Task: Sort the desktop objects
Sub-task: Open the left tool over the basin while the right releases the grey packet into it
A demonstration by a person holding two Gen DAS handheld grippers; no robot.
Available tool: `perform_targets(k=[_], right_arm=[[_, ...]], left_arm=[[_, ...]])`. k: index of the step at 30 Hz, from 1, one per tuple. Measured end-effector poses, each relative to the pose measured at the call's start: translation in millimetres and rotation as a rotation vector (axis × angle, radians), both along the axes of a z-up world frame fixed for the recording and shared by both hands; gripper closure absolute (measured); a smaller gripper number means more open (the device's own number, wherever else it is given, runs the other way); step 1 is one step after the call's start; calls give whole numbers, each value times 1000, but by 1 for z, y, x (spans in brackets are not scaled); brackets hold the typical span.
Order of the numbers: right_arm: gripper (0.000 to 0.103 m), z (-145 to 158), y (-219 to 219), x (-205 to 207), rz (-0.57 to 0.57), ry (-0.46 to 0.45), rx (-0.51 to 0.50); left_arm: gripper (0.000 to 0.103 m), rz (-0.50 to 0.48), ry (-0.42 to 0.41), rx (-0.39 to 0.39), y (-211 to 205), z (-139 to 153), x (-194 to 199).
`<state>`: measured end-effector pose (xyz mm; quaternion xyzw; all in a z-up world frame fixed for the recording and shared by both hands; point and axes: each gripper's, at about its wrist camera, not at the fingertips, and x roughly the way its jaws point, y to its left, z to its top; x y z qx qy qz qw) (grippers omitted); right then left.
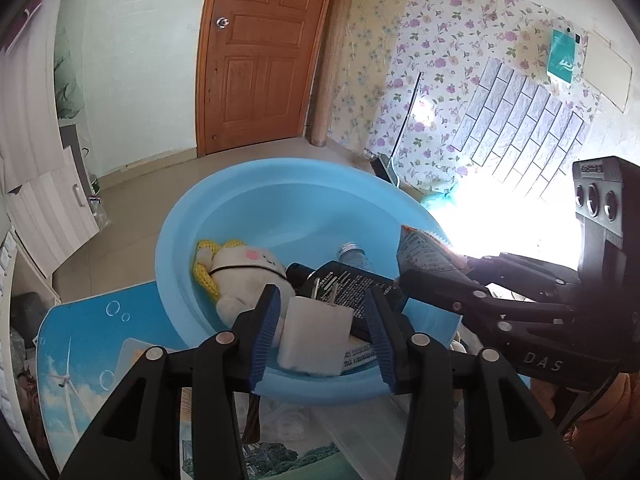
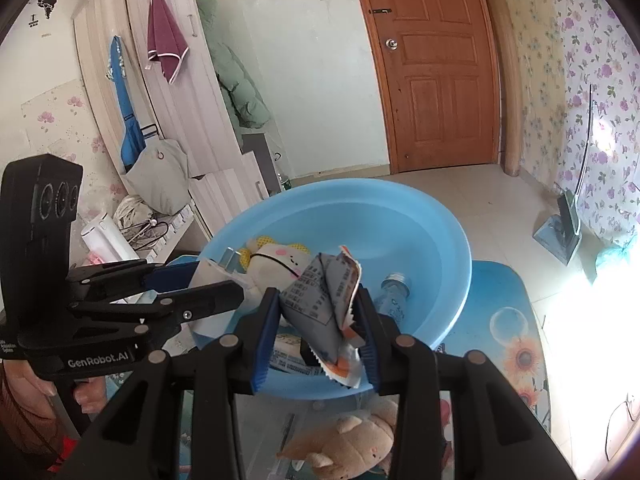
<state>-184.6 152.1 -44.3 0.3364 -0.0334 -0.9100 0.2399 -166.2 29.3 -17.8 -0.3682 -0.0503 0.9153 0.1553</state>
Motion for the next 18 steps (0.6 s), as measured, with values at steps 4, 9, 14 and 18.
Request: perform_targets(k=[4,9,14,18], right_arm=[[67,-16,-4,-15,-14,-61,10],[64,-20,-13,-14,-13,-72,32],[63,-18,-22,-8,-21,-79,53],[63,-15,-24,5,-30,-71,74]], left_arm=[[47,1,2,4,-5,-3,5],[34,31,-1,20,-19,-5,17],[24,55,6,33,-34,-5,37],[17,67,8,37,-43,-6,54]])
